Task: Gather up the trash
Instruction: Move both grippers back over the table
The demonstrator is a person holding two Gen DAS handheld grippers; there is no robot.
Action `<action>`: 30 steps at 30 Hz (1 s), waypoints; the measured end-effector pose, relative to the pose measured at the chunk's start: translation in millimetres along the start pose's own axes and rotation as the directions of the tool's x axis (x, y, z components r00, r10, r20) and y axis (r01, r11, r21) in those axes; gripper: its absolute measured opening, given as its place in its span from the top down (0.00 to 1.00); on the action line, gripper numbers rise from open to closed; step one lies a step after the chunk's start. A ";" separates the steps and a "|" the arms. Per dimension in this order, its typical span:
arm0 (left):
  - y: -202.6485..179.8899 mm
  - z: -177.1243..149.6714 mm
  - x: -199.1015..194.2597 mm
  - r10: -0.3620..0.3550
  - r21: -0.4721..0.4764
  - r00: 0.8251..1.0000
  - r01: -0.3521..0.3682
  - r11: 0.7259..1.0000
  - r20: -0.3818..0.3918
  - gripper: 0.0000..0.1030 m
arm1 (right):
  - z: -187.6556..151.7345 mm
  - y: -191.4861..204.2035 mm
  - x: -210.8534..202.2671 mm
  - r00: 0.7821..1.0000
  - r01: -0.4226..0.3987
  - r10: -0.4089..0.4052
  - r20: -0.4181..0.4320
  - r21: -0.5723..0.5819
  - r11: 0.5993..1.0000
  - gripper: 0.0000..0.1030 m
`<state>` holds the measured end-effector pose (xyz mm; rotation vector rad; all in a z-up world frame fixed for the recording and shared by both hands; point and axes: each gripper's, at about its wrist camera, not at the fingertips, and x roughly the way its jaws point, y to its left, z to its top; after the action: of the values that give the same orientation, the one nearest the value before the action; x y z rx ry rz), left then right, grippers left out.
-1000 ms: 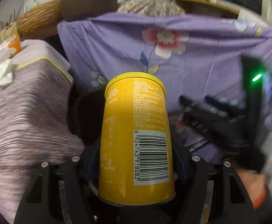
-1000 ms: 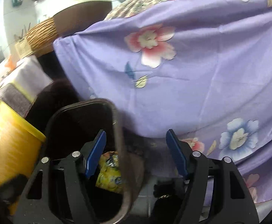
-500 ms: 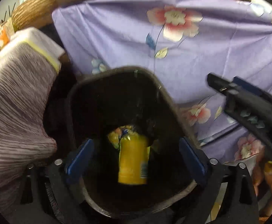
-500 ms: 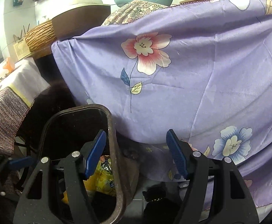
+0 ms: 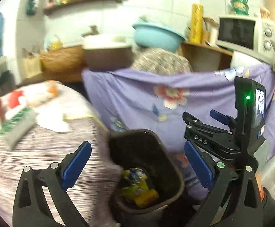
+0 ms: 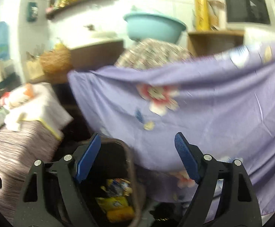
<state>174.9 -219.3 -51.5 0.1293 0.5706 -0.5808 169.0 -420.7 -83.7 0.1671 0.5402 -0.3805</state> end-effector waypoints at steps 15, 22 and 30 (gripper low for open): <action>168.4 -23.8 -109.5 0.356 -0.203 0.933 -0.357 0.912 -0.043 0.05 | 24.1 190.1 -60.5 0.880 -0.468 0.474 -0.037 -0.240 0.851 0.13; 225.9 -57.5 -134.1 0.434 -0.248 0.890 -0.455 0.855 -0.137 0.05 | 5.4 250.4 -69.9 0.836 -0.541 0.534 -0.127 -0.347 0.766 0.13; 268.0 -70.0 -126.6 0.404 -0.287 0.889 -0.453 0.844 -0.217 0.05 | 2.3 270.2 -50.5 0.841 -0.539 0.509 -0.186 -0.383 0.750 0.13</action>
<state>202.8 84.0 -52.4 -0.0203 0.7504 -0.0288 237.0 -158.0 -39.9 -0.0932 0.6074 0.3049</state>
